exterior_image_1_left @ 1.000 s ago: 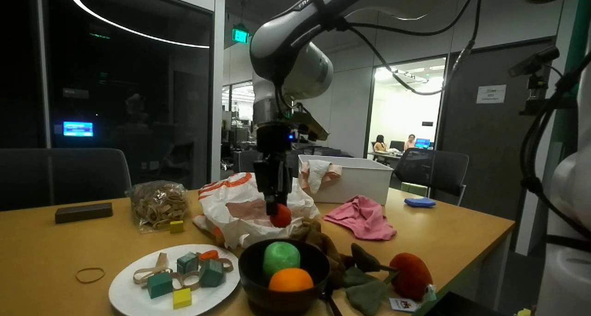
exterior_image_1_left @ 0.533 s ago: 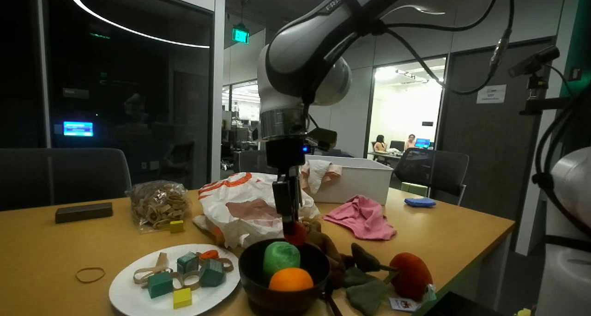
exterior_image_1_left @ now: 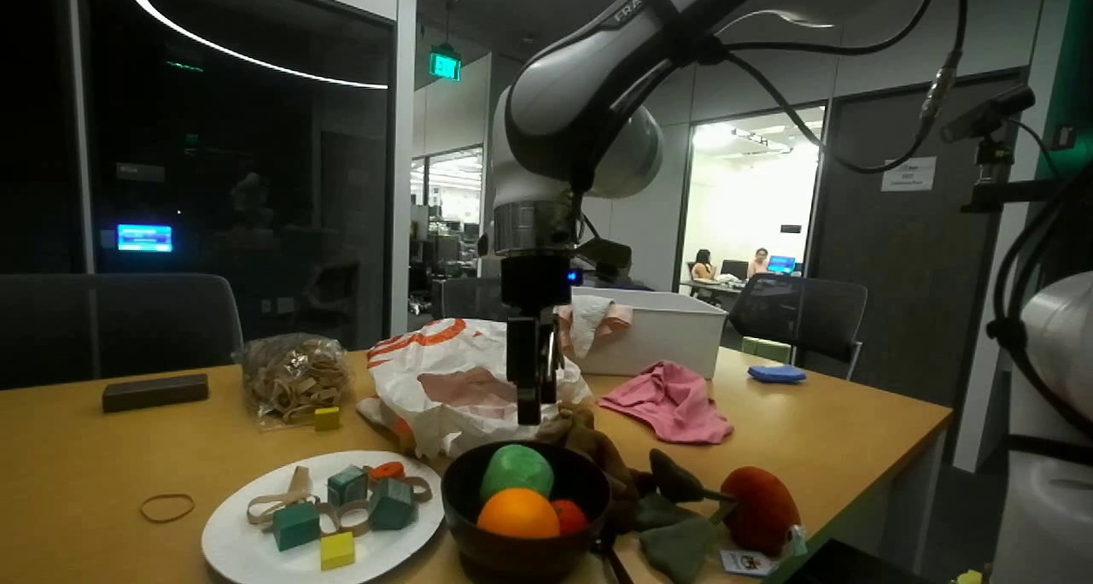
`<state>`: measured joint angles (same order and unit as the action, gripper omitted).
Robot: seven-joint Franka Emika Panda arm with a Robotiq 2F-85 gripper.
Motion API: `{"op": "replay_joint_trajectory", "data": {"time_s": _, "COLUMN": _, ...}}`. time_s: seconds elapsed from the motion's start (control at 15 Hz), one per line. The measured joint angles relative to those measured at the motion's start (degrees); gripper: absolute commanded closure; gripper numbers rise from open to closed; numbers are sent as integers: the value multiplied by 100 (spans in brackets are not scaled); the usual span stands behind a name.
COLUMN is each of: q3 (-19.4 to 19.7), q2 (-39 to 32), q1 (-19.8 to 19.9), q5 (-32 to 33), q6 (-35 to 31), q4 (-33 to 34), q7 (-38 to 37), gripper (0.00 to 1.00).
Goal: Pick up the orange toy, green apple toy and small red toy and put them into the black bowl one by one
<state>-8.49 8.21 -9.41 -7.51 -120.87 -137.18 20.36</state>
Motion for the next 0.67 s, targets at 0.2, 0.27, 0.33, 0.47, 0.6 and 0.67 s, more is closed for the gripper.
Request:
{"op": "replay_joint_trajectory", "data": {"time_s": 0.2, "q3": 162, "q2": 306, "q1": 20, "q5": -114, "q6": 4, "q4": 33, "q7": -14, "gripper": 0}}
{"op": "replay_joint_trajectory", "data": {"time_s": 0.27, "q3": 211, "q2": 450, "q1": 35, "q5": -113, "q6": 6, "q4": 34, "q7": -32, "gripper": 1}}
{"op": "replay_joint_trajectory", "data": {"time_s": 0.33, "q3": 256, "q2": 604, "q1": 50, "q5": -101, "q6": 17, "q4": 35, "q7": -53, "gripper": 0}}
{"op": "replay_joint_trajectory", "data": {"time_s": 0.47, "q3": 333, "q2": 894, "q1": 79, "q5": -46, "q6": 68, "q4": 34, "q7": -125, "gripper": 0}}
{"op": "replay_joint_trajectory", "data": {"time_s": 0.6, "q3": 384, "q2": 1078, "q1": 87, "q5": -43, "q6": 148, "q4": 25, "q7": -129, "gripper": 0}}
{"op": "replay_joint_trajectory", "data": {"time_s": 0.67, "q3": 384, "q2": 1089, "q1": 86, "q5": -43, "q6": 148, "q4": 10, "q7": -129, "gripper": 0}}
